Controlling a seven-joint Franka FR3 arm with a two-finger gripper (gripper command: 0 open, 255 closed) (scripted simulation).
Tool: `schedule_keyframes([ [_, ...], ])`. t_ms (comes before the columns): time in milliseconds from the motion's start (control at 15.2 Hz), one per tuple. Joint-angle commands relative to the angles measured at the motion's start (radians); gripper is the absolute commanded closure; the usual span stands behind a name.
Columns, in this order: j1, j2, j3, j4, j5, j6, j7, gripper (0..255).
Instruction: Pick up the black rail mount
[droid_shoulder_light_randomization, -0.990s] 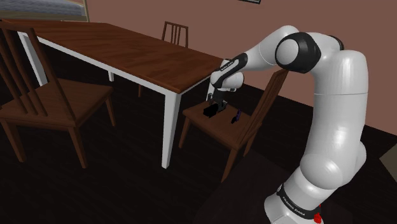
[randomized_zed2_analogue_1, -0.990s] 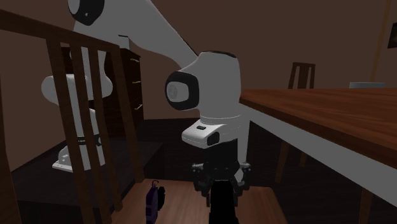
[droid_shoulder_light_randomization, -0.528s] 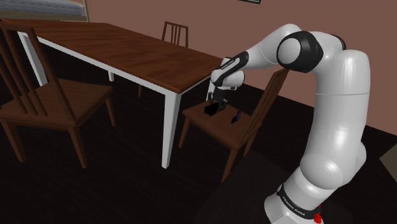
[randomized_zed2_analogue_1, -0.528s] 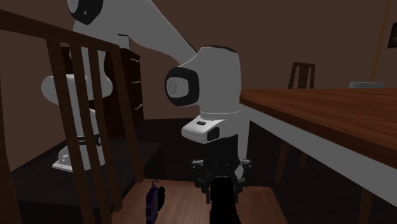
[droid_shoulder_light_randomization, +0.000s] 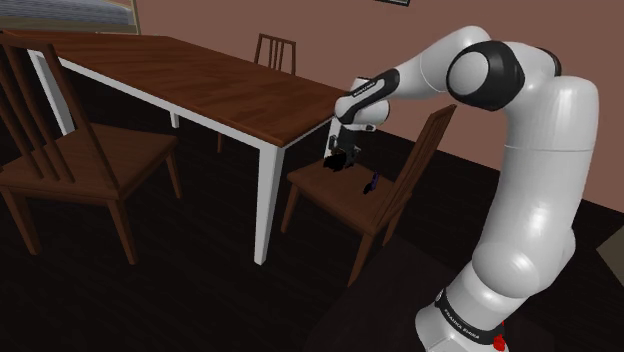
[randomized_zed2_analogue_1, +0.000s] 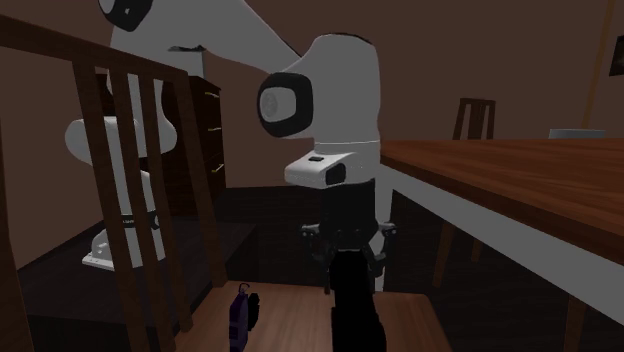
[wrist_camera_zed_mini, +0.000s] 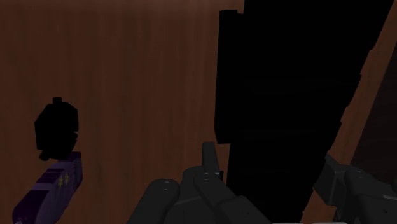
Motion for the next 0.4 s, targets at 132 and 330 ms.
schedule_keyframes([
  [132,0.003,-0.029,-0.004,0.015,-0.008,-0.043,0.005,255],
  [330,0.003,-0.038,-0.005,0.019,-0.011,-0.056,0.007,255],
])
